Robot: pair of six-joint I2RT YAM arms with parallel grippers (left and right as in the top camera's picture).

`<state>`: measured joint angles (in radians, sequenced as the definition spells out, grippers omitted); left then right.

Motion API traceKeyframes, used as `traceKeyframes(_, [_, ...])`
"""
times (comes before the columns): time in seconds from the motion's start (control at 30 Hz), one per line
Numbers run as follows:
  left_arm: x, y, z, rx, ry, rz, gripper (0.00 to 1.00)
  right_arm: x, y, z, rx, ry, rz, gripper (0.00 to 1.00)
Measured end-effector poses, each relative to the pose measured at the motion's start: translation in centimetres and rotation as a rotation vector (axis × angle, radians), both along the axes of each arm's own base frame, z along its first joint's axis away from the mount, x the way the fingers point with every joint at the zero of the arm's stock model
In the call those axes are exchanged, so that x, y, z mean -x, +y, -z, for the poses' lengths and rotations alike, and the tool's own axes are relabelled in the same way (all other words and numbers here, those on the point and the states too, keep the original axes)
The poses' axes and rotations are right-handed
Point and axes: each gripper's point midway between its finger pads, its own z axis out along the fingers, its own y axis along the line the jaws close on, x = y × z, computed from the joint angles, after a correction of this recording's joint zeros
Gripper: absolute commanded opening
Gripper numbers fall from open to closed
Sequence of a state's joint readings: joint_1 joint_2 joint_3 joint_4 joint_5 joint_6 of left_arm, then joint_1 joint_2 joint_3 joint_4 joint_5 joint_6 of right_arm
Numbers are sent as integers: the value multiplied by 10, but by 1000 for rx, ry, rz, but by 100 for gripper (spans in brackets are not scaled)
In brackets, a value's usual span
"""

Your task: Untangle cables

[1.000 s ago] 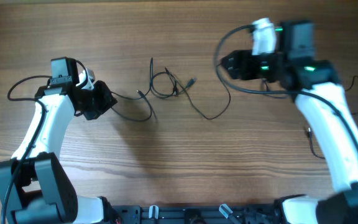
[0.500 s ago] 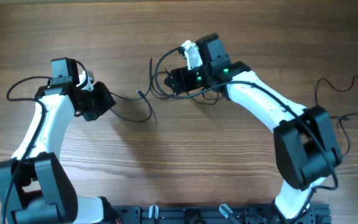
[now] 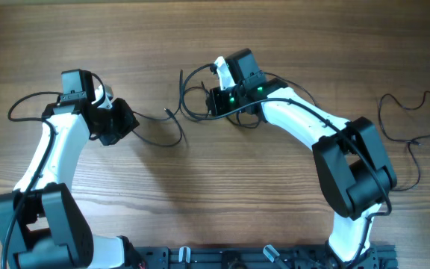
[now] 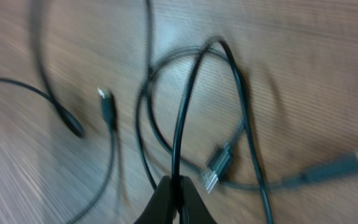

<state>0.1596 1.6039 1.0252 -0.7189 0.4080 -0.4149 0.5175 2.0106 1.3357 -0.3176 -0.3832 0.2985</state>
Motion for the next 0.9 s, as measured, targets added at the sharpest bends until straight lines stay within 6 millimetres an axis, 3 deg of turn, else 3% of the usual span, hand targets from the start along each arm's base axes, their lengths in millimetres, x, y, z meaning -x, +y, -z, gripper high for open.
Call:
traceKeyframes(0.2, [1,0,0,1,4,0,4,33,-22,20,95,175,18,4])
traceKeyframes(0.33, [1,0,0,0,4,0,4,68,-48,-5,126,313,19,4])
traceKeyframes(0.4, [1,0,0,0,4,0,4,70,-81,-58,128,248,79,4])
traceKeyframes(0.5, [1,0,0,0,4,0,4,63,-133,-115,174,102,209,4])
traceKeyframes(0.53, [1,0,0,0,4,0,4,59,-160,-132,223,33,285,4])
traceKeyframes(0.6, [1,0,0,0,4,0,4,51,-195,-144,305,-35,388,4])
traceKeyframes(0.73, [1,0,0,0,5,0,4,23,-283,-176,392,-191,673,4])
traceKeyframes(0.8, [2,0,0,1,7,0,4,19,-340,-204,398,-277,852,4])
traceKeyframes(0.9, [2,0,0,1,7,0,4,25,-386,-215,402,-300,974,4])
